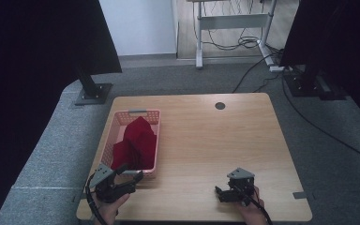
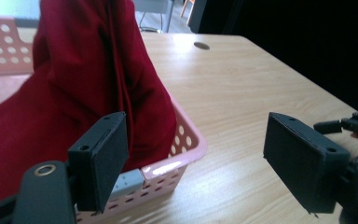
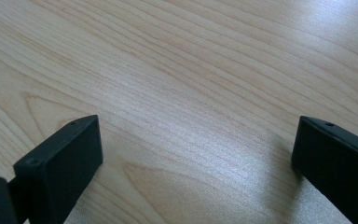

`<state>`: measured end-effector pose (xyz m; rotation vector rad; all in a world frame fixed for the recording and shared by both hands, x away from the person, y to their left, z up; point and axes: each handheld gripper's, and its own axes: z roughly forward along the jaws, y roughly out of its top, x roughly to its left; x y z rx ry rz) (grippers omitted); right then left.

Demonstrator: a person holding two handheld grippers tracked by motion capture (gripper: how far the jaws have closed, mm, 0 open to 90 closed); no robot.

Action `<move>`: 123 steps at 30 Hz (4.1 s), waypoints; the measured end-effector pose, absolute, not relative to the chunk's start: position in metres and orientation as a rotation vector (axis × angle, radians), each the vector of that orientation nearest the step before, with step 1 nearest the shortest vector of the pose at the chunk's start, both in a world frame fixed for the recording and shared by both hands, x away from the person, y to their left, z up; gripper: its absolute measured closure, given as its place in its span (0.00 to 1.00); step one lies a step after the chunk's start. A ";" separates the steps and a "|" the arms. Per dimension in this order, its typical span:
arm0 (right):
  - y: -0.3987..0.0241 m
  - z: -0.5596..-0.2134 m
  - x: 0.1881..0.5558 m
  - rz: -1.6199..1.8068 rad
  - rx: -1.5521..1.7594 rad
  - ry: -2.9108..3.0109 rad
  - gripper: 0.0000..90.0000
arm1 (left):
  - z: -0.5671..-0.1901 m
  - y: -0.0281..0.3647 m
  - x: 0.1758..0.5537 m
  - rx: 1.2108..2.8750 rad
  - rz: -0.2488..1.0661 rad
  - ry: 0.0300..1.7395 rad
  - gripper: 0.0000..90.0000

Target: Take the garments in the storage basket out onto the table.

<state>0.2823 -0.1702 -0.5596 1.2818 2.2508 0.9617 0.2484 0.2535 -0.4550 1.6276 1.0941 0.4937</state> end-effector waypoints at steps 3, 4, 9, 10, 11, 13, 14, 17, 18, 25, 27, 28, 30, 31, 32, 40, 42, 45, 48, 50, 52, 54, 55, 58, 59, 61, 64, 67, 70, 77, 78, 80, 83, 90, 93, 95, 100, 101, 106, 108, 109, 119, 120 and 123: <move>-0.170 -0.560 0.282 0.962 1.282 2.251 0.02 | -0.452 0.253 0.249 1.623 0.499 1.081 0.25; -0.170 -0.560 0.282 0.962 1.282 2.251 0.02 | -0.451 0.253 0.249 1.618 0.501 1.077 0.26; -0.170 -0.560 0.282 0.961 1.281 2.251 0.02 | -0.446 0.253 0.250 1.609 0.521 1.065 0.27; -0.170 -0.560 0.282 0.962 1.282 2.251 0.02 | -0.446 0.253 0.250 1.608 0.521 1.065 0.27; -0.170 -0.560 0.282 0.962 1.282 2.251 0.02 | -0.445 0.253 0.250 1.603 0.522 1.065 0.27; -0.170 -0.560 0.282 0.961 1.281 2.251 0.02 | -0.445 0.254 0.252 1.600 0.526 1.068 0.27; -0.170 -0.560 0.282 0.962 1.282 2.251 0.02 | -0.444 0.255 0.252 1.597 0.527 1.068 0.27; -0.170 -0.560 0.282 0.962 1.282 2.251 0.02 | -0.445 0.256 0.255 1.590 0.534 1.069 0.27; -0.170 -0.560 0.282 0.962 1.282 2.251 0.02 | -0.445 0.256 0.256 1.595 0.531 1.071 0.27; -0.170 -0.560 0.282 0.962 1.282 2.251 0.02 | -0.445 0.257 0.263 1.602 0.538 1.086 0.25; -0.170 -0.560 0.282 0.961 1.281 2.251 0.02 | -0.443 0.258 0.265 1.604 0.542 1.089 0.25; -0.170 -0.560 0.282 0.962 1.282 2.251 0.02 | -0.443 0.259 0.265 1.603 0.548 1.092 0.25; -0.170 -0.560 0.282 0.962 1.281 2.251 0.02 | -0.441 0.261 0.267 1.594 0.548 1.098 0.25; -0.170 -0.560 0.282 0.962 1.281 2.251 0.02 | -0.441 0.262 0.267 1.594 0.549 1.099 0.25; -0.170 -0.560 0.282 0.962 1.281 2.251 0.02 | -0.441 0.263 0.268 1.597 0.554 1.099 0.25; -0.170 -0.560 0.282 0.962 1.282 2.251 0.02 | -0.439 0.267 0.272 1.598 0.561 1.110 0.24; -0.170 -0.560 0.282 0.961 1.283 2.250 0.02 | -0.439 0.268 0.273 1.593 0.563 1.112 0.25; -0.170 -0.560 0.282 0.961 1.282 2.250 0.02 | -0.438 0.269 0.274 1.591 0.570 1.115 0.26; -0.170 -0.560 0.282 0.961 1.283 2.250 0.02 | -0.438 0.268 0.275 1.592 0.570 1.117 0.26; -0.170 -0.560 0.282 0.961 1.282 2.250 0.02 | -0.439 0.268 0.277 1.594 0.566 1.120 0.25; -0.170 -0.560 0.282 0.961 1.283 2.250 0.02 | -0.439 0.267 0.278 1.595 0.564 1.122 0.25; -0.170 -0.560 0.282 0.961 1.283 2.250 0.02 | -0.440 0.267 0.280 1.601 0.565 1.124 0.25; -0.170 -0.560 0.282 0.961 1.283 2.250 0.02 | -0.440 0.267 0.281 1.604 0.568 1.128 0.25; -0.170 -0.560 0.282 0.961 1.283 2.250 0.02 | -0.442 0.268 0.284 1.606 0.564 1.139 0.25; -0.170 -0.560 0.282 0.961 1.283 2.250 0.02 | -0.442 0.268 0.285 1.606 0.566 1.142 0.25; -0.170 -0.560 0.282 0.961 1.283 2.250 0.02 | -0.443 0.269 0.287 1.604 0.566 1.147 0.25; -0.170 -0.560 0.282 0.961 1.283 2.250 0.02 | -0.443 0.270 0.288 1.603 0.566 1.150 0.25; -0.170 -0.560 0.282 0.961 1.283 2.250 0.02 | -0.444 0.270 0.289 1.603 0.567 1.154 0.25; -0.170 -0.560 0.282 0.961 1.283 2.249 0.02 | -0.444 0.269 0.290 1.601 0.560 1.154 0.25; -0.170 -0.560 0.282 0.961 1.284 2.249 0.02 | -0.442 0.267 0.293 1.608 0.563 1.146 0.24; -0.170 -0.560 0.282 0.961 1.283 2.250 0.02 | -0.442 0.267 0.294 1.609 0.567 1.145 0.24; -0.170 -0.560 0.282 0.961 1.283 2.250 0.02 | -0.441 0.266 0.295 1.612 0.568 1.146 0.24; -0.170 -0.560 0.282 0.961 1.283 2.249 0.02 | -0.441 0.265 0.296 1.612 0.575 1.149 0.24; -0.170 -0.560 0.282 0.960 1.283 2.249 0.02 | -0.441 0.260 0.298 1.621 0.590 1.150 0.22; -0.170 -0.560 0.282 0.961 1.283 2.249 0.02 | -0.441 0.260 0.300 1.616 0.592 1.156 0.22; -0.170 -0.560 0.282 0.960 1.283 2.250 0.02 | -0.441 0.260 0.300 1.617 0.591 1.155 0.22; -0.170 -0.560 0.282 0.960 1.283 2.249 0.02 | -0.440 0.259 0.303 1.616 0.594 1.159 0.22; -0.170 -0.560 0.282 0.961 1.283 2.249 0.02 | -0.440 0.258 0.304 1.616 0.593 1.161 0.22; -0.170 -0.560 0.282 0.961 1.283 2.250 0.02 | -0.442 0.258 0.307 1.613 0.594 1.170 0.22; -0.170 -0.560 0.282 0.961 1.283 2.249 0.02 | -0.444 0.257 0.308 1.615 0.593 1.174 0.21; -0.170 -0.560 0.282 0.961 1.283 2.249 0.02 | -0.445 0.256 0.308 1.621 0.591 1.174 0.21; -0.170 -0.560 0.282 0.961 1.285 2.249 0.02 | -0.447 0.253 0.314 1.633 0.601 1.179 0.21; -0.170 -0.560 0.282 0.960 1.284 2.249 0.02 | -0.447 0.253 0.315 1.634 0.604 1.179 0.21; -0.170 -0.560 0.282 0.960 1.284 2.249 0.02 | -0.447 0.253 0.316 1.630 0.602 1.183 0.21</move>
